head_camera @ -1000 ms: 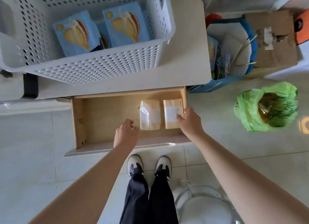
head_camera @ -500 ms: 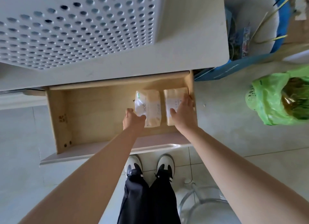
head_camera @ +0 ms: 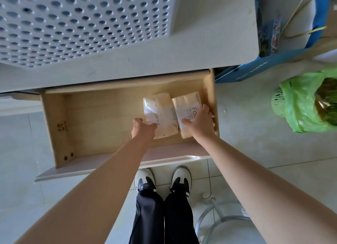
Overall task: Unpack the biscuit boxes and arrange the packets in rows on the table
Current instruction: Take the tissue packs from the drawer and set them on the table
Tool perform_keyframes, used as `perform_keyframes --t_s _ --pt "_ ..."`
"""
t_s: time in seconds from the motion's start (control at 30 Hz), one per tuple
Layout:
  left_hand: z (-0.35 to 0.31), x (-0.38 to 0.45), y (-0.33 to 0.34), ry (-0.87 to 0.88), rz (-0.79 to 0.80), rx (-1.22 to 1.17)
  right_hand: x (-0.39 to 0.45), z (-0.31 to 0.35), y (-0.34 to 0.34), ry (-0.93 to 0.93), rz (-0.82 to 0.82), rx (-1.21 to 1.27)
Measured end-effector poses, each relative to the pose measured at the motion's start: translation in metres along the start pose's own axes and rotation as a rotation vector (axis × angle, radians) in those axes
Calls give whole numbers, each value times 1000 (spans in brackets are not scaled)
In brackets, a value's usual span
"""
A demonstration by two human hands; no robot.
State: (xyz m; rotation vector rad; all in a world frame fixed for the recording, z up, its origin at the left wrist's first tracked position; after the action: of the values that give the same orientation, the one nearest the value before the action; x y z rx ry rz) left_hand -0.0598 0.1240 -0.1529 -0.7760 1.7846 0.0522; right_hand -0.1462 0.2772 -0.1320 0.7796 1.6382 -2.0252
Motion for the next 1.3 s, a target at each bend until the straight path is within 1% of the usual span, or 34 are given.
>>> perform_keyframes --t_s 0.17,0.33,0.47,0.53,0.6,0.7,0.83,1.0,1.07,1.13,1.3 --pt "4 3 1 -70 52 -85 6 0 6 49 56 19" --pt "6 0 -2 -42 24 -86 6 -1 7 81 107 16" --pt "8 -3 -7 -23 52 -18 6 -3 11 115 247 132" --pt "10 -5 -10 -11 66 9 4 -4 13 140 271 221" --pt "13 -6 -13 -5 78 18 3 -6 16 156 280 303" --pt "18 -7 -16 11 88 31 0 -8 20 173 301 353" --pt "19 -8 -20 40 58 28 -2 -9 21 125 278 391" --pt "14 -12 -29 88 6 35 -9 -11 14 89 290 326" --pt "9 -19 -34 92 -9 1 -15 -10 7 102 257 328" --pt "2 -28 -40 100 -13 -32 -23 -7 -4 102 236 382" --pt "-22 -68 -64 125 3 -102 -57 6 -46 41 247 439"
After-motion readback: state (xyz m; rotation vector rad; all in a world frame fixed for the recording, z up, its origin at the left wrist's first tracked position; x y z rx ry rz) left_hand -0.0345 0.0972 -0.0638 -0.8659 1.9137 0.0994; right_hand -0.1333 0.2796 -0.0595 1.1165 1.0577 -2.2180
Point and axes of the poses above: each hand's wrist, its own x-axis towards the middle knuckle, its own y-axis out of the palm, z = x × y, the point moved 1 cm from there along x, towards the middle knuckle, and after that the axes turned 14 degrees about -x, right-handed, at the moved point
